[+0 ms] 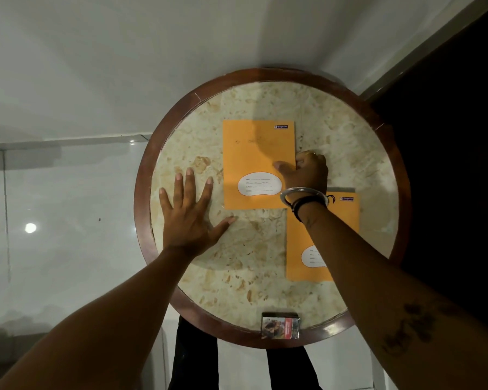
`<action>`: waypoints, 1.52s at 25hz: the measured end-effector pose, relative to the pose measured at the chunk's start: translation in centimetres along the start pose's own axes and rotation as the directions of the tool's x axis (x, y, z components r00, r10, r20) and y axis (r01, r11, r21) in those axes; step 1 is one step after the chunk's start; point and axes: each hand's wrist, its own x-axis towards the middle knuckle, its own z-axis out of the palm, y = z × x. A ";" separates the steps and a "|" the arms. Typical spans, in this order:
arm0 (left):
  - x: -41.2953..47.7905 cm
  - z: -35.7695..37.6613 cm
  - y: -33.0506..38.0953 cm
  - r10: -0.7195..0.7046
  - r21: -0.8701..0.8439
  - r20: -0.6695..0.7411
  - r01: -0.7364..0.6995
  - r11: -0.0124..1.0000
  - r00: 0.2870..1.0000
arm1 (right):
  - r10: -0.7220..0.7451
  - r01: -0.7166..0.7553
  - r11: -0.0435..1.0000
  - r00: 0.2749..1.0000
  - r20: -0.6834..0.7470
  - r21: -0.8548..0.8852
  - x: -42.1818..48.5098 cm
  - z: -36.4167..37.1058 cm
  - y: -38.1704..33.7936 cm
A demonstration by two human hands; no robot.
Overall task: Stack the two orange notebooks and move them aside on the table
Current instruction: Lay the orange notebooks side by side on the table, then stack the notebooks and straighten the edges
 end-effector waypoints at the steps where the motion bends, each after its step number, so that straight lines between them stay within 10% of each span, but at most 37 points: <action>1: 0.0 0.0 0.0 0.001 -0.002 0.000 -0.001 1.000 1.000 | -0.023 0.022 1.000 1.000 -0.010 -0.015 -0.1 -0.3 0.3; 7: 0.2 0.0 0.1 -0.006 -0.019 0.008 0.006 1.000 1.000 | 0.066 -0.088 0.990 0.981 -0.185 -0.114 -1.8 -6.7 8.0; 21: 0.2 -0.1 0.1 -0.015 -0.010 0.032 0.016 1.000 0.999 | 0.503 -0.499 0.863 0.863 0.041 -0.081 -5.3 -11.5 13.4; 30: 0.2 0.2 -0.1 -0.013 -0.003 0.021 0.013 1.000 1.000 | 0.046 -0.045 0.999 0.993 -0.108 0.018 -3.4 -18.2 9.2; 38: 0.1 -0.1 0.0 -0.031 -0.007 0.036 0.031 0.999 0.999 | 0.213 -0.211 0.809 0.975 0.061 0.548 -0.4 -8.6 0.4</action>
